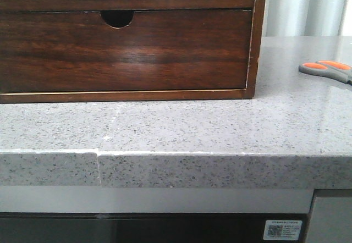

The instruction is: Put scissors in drawer with both arms

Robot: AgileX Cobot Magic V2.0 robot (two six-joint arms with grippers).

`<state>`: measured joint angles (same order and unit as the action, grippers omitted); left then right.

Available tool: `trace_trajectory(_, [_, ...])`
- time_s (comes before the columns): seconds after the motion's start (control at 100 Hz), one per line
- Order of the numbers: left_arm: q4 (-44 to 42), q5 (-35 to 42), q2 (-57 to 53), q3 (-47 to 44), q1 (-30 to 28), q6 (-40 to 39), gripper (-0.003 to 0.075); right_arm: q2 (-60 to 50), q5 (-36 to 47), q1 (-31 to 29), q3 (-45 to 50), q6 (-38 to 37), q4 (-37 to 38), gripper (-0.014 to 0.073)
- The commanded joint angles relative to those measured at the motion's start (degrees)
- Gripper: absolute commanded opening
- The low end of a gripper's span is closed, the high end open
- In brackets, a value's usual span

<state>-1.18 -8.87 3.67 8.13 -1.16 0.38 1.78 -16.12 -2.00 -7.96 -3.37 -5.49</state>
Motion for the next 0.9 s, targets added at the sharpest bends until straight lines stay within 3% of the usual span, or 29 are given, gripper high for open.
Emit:
trace_trajectory(0.0, [-0.2, 5.0, 4.1, 4.2, -0.1, -0.4, -0.0019, 3.7, 3.0, 0.0, -4.3, 0.4, -5.1, -0.0071])
trace_trajectory(0.23, [-2.2, 10.6, 10.3, 6.3, -0.1, -0.4, 0.0003, 10.4, 5.7, 0.0, -7.3, 0.4, -6.8, -0.0071])
trace_trajectory(0.28, [-2.9, 11.3, 11.3, 6.3, -0.1, -0.4, 0.0057, 11.0, 6.2, 0.0, -7.3, 0.4, -6.8, -0.0071])
trace_trajectory(0.4, [-3.0, 15.8, 13.4, 6.3, -0.1, -0.4, 0.0274, 11.4, 6.2, 0.0, -6.8, 0.4, -6.8, -0.0071])
trace_trajectory(0.47, [-3.2, 20.4, 14.7, 6.3, -0.1, -0.4, 0.0349, 11.4, 5.9, 0.0, -6.2, 0.4, -6.8, -0.0071])
trace_trajectory(0.53, [-5.8, 23.9, 15.8, 6.4, -0.1, -0.4, 0.0358, 11.4, 6.5, 0.0, -5.5, 0.4, -6.8, -0.0071])
trace_trajectory(0.67, [-22.5, 24.6, 19.1, 8.5, 0.9, -0.4, 0.0356, 11.4, 7.4, 0.0, -5.1, 0.4, -6.8, -0.0071])
trace_trajectory(0.89, [-38.6, 24.7, 27.1, 13.2, 8.7, -0.4, 0.0356, 11.4, 7.9, 0.0, -5.1, 0.4, -6.8, -0.0071])
